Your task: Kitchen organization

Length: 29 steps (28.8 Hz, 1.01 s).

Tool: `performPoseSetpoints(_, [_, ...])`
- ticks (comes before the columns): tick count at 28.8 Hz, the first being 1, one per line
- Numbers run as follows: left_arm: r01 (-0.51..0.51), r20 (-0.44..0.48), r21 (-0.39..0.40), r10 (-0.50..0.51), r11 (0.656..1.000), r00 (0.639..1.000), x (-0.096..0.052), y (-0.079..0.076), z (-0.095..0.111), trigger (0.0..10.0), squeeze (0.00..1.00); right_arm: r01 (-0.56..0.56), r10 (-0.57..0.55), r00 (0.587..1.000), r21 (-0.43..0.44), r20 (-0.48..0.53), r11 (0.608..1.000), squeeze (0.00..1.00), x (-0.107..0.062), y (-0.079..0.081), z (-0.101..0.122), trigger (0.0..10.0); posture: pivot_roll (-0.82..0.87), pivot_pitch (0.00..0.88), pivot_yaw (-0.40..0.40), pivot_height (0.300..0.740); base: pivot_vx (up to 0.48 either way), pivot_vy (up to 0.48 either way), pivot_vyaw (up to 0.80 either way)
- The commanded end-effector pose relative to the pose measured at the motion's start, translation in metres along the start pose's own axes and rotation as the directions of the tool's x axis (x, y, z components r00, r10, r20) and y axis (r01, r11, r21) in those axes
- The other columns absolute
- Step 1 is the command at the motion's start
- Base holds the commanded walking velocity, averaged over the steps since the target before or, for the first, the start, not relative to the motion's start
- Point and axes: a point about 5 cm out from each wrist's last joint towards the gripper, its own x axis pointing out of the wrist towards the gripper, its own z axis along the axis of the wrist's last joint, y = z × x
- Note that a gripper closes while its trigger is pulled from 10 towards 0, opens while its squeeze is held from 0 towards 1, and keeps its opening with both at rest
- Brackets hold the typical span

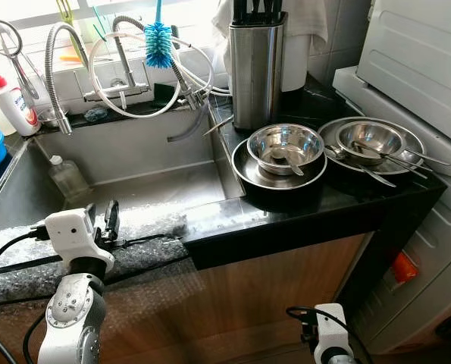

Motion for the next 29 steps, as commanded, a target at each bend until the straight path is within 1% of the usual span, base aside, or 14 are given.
performPoseSetpoints(1, [-0.003,-0.004,0.019,0.003,1.000,1.000,0.002,0.001,0.000,10.0,0.00,-0.017,0.018,0.999,-0.017,0.042,1.000,0.00,0.000,0.003,0.005,10.0,-0.02,0.000,0.116,0.740,0.000,0.000,0.00])
performPoseSetpoints(4, [-0.003,-0.009,0.016,0.003,1.000,1.000,0.002,-0.001,-0.002,10.0,0.00,-0.017,0.022,0.996,-0.060,0.081,0.998,0.00,-0.001,0.000,0.008,10.0,-0.02,0.000,0.113,0.740,0.000,0.000,0.00])
performPoseSetpoints(7, [-0.001,-0.010,0.015,0.001,1.000,1.000,0.002,-0.002,-0.003,10.0,0.00,0.010,-0.003,0.993,-0.055,0.121,0.998,0.00,-0.003,-0.004,0.010,10.0,-0.02,0.000,0.112,0.740,0.000,0.000,0.00])
performPoseSetpoints(9, [0.000,-0.015,0.013,0.000,1.000,1.000,0.002,-0.003,-0.005,10.0,0.00,0.033,-0.020,0.985,-0.072,0.172,0.997,0.00,-0.005,-0.007,0.014,10.0,-0.03,0.000,0.114,0.740,0.000,0.000,0.00])
performPoseSetpoints(12, [0.003,-0.021,0.010,-0.003,1.000,1.000,0.004,-0.004,-0.008,10.0,0.00,0.071,-0.042,0.959,-0.092,0.281,0.993,0.00,-0.011,-0.014,0.024,10.0,-0.04,0.000,0.116,0.740,0.000,0.000,0.00])
performPoseSetpoints(13, [0.008,-0.022,0.008,-0.008,1.000,1.000,0.006,-0.005,-0.009,10.0,0.00,0.102,-0.064,0.927,-0.085,0.369,0.991,0.00,-0.017,-0.020,0.036,10.0,-0.05,0.000,0.118,0.740,0.000,0.000,0.00])
performPoseSetpoints(15, [0.014,-0.020,0.005,-0.014,1.000,1.000,0.008,-0.006,-0.009,10.0,0.00,0.118,-0.067,0.891,-0.088,0.448,0.989,0.00,-0.026,-0.025,0.051,10.0,-0.05,0.000,0.117,0.740,0.000,0.000,0.00])
performPoseSetpoints(18, [0.017,-0.020,0.004,-0.017,1.000,1.000,0.009,-0.007,-0.010,10.0,0.00,0.127,-0.049,0.861,-0.121,0.505,0.984,0.00,-0.034,-0.027,0.067,10.0,-0.05,0.000,0.117,0.740,0.000,0.000,0.00])
performPoseSetpoints(20, [0.019,-0.021,0.004,-0.019,1.000,1.000,0.009,-0.008,-0.011,10.0,0.00,0.140,-0.053,0.839,-0.122,0.541,0.983,0.00,-0.039,-0.029,0.078,10.0,-0.05,0.000,0.116,0.740,0.000,0.000,0.00])
performPoseSetpoints(21, [0.022,-0.022,0.005,-0.022,1.000,1.000,0.010,-0.009,-0.011,10.0,0.00,0.144,-0.048,0.813,-0.121,0.581,0.982,0.00,-0.042,-0.029,0.090,10.0,-0.05,0.000,0.115,0.740,0.000,0.000,0.00])
performPoseSetpoints(25, [0.022,-0.019,0.005,-0.022,1.000,1.000,0.010,-0.009,-0.012,10.0,0.00,0.147,-0.041,0.797,-0.128,0.603,0.981,0.00,-0.044,-0.028,0.096,10.0,-0.05,0.000,0.115,0.740,0.000,0.000,0.00])
performPoseSetpoints(26, [0.023,-0.015,0.003,-0.023,1.000,1.000,0.011,-0.010,-0.013,10.0,0.00,0.154,-0.039,0.754,-0.119,0.656,0.981,0.00,-0.049,-0.027,0.126,10.0,-0.05,0.000,0.112,0.740,0.000,0.000,0.00])
performPoseSetpoints(28, [0.024,-0.012,0.001,-0.024,1.000,1.000,0.012,-0.010,-0.013,10.0,0.00,0.149,-0.031,0.719,-0.110,0.695,0.983,0.00,-0.055,-0.024,0.152,10.0,-0.05,0.000,0.112,0.740,0.000,0.000,0.00])
performPoseSetpoints(29, [0.024,-0.012,0.001,-0.024,1.000,1.000,0.012,-0.010,-0.013,10.0,0.00,0.147,-0.029,0.715,-0.109,0.698,0.983,0.00,-0.056,-0.024,0.155,10.0,-0.05,0.000,0.112,0.740,0.000,0.000,0.00])
